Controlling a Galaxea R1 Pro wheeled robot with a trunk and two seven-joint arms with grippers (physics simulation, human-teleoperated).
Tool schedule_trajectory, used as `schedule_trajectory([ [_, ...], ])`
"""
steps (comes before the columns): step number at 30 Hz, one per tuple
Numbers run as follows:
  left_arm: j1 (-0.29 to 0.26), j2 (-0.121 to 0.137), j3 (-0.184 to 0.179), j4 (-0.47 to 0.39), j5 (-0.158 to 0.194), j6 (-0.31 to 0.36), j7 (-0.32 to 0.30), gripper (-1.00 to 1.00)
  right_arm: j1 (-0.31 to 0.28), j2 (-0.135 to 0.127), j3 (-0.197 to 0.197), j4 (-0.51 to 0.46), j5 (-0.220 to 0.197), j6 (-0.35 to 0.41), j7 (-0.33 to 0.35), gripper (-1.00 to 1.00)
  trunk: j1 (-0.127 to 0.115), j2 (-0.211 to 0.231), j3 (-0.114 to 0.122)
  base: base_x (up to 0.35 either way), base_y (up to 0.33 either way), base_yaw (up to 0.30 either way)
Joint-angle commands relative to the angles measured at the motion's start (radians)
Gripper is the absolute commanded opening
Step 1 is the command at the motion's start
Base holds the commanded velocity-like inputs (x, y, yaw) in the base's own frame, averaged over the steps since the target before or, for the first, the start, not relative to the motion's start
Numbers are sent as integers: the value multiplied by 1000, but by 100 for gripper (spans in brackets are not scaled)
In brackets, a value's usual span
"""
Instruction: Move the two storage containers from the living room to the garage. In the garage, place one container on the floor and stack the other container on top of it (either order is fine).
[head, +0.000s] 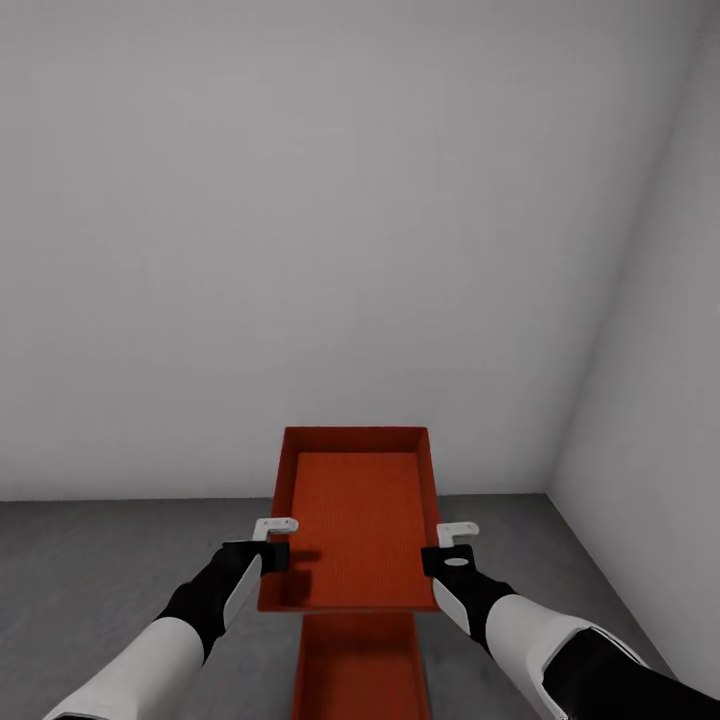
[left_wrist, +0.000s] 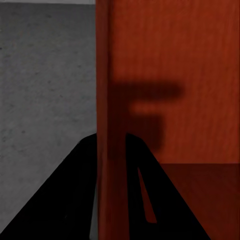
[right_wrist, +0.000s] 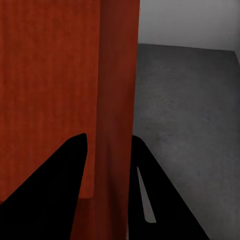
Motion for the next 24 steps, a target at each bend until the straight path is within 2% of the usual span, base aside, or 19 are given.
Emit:
schedule_trajectory([
  [1,-2,2,-8,-7,16,3,15,-100,0,0,14,2,-15,3,-10,-100,0,-1,-2,0,0,0],
  [6,-2,3,-4,-18,-1,9,8,-100,0,0,-62,7,55,2,1,-100,0,-1,-2,0,0,0],
  [12,-2,1,37,-20,-70,40,-16,-100,0,3,-162,30,134,3,10,-100,0,-1,-2,0,0,0],
  [17,-2,-15,89,-19,-142,54,-35,-100,0,5,-226,39,187,5,19,-100,0,-1,-2,0,0,0],
  [24,-2,-45,182,-17,-249,64,-60,-100,0,0,-299,39,260,21,30,-100,0,-1,-7,0,0,0],
])
